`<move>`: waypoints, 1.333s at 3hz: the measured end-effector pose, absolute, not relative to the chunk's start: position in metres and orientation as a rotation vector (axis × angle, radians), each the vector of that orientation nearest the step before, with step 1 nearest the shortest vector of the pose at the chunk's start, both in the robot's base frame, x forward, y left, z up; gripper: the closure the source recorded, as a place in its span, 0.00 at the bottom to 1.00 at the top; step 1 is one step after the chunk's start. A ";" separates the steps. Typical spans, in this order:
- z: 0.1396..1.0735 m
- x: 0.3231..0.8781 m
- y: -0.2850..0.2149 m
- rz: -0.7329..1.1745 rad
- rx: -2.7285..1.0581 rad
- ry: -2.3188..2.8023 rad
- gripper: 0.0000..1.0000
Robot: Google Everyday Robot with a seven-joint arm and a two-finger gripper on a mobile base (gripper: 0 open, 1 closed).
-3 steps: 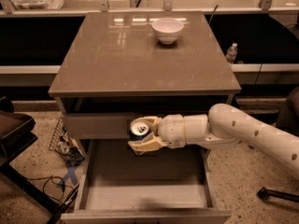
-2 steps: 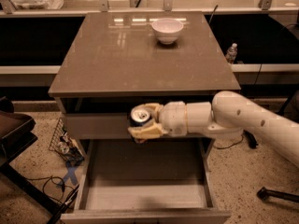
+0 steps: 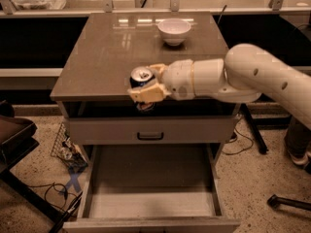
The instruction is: Pick pepsi can from middle drawer and place on counter
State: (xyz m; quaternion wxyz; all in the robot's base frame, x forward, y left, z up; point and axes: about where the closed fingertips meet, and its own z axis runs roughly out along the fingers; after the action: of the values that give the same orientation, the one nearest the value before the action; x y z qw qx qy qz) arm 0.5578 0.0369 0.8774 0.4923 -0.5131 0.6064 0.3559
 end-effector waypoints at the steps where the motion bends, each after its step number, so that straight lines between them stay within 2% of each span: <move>1: 0.909 0.580 0.043 0.840 -1.243 1.494 1.00; 3: 0.917 0.646 0.073 0.833 -1.293 1.496 1.00; 4: 0.893 0.675 0.080 0.831 -1.317 1.487 1.00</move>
Offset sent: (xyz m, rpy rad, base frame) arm 0.0980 0.0375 0.0583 -0.0715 0.0148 -0.0140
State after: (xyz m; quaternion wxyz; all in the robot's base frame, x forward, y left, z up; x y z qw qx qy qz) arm 0.6746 0.0802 0.8929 0.4745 -0.5384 0.6080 0.3396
